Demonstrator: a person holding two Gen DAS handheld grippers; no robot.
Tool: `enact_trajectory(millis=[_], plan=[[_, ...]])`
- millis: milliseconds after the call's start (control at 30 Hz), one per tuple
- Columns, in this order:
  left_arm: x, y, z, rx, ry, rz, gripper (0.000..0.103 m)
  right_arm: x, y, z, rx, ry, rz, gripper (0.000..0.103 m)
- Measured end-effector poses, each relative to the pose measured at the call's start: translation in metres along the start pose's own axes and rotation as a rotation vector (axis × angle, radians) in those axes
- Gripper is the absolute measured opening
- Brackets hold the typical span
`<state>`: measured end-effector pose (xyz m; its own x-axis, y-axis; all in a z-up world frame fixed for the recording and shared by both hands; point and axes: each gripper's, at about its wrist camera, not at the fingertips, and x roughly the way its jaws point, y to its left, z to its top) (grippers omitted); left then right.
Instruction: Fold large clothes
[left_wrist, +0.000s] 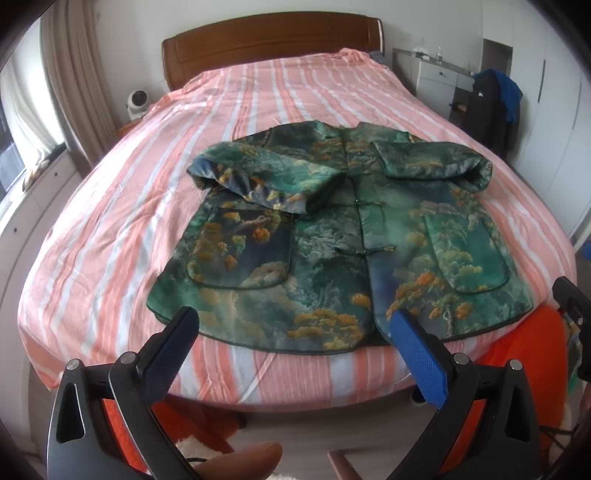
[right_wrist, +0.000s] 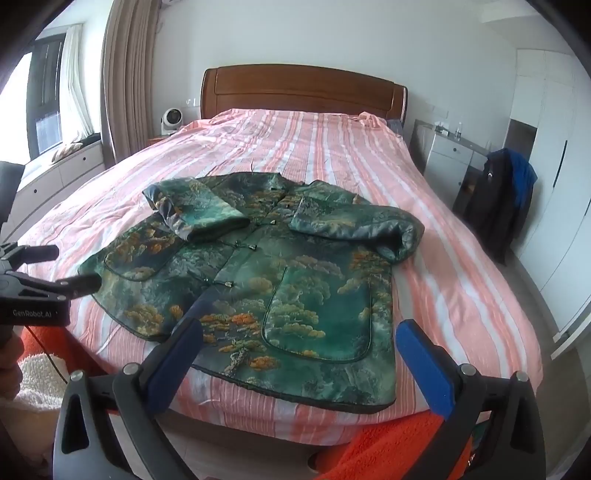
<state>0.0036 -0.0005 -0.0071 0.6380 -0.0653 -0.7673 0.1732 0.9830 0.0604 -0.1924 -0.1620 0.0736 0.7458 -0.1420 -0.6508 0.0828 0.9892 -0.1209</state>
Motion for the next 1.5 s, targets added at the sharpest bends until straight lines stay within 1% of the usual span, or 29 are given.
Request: enact_trajectory(millis=[267,467,600,800,1033,1300,1500], plan=[[-0.001,0.003,-0.001,0.007,-0.001,0.031,0.103,-0.002,-0.002,0.001,0.024,0.016,0.016,0.103],[-0.006,0.004,-0.001,0.01,-0.017,0.034,0.103,0.001,-0.004,0.001,0.047,0.046,-0.018,0.103],[-0.008,0.003,0.0,0.016,-0.028,0.031,0.103,-0.004,-0.008,0.002,0.07,0.042,-0.041,0.103],[-0.004,0.001,0.0,0.017,-0.007,0.031,0.103,0.001,-0.012,0.001,0.076,0.07,-0.081,0.103],[-0.004,-0.001,0.001,0.027,-0.013,0.026,0.103,0.004,-0.014,-0.001,0.076,0.09,-0.099,0.103],[0.002,-0.003,0.0,0.031,0.005,0.026,0.103,0.006,-0.015,0.001,0.072,0.101,-0.118,0.103],[0.0,-0.003,0.0,0.037,-0.005,0.034,0.103,0.007,-0.015,0.0,0.07,0.113,-0.125,0.103]])
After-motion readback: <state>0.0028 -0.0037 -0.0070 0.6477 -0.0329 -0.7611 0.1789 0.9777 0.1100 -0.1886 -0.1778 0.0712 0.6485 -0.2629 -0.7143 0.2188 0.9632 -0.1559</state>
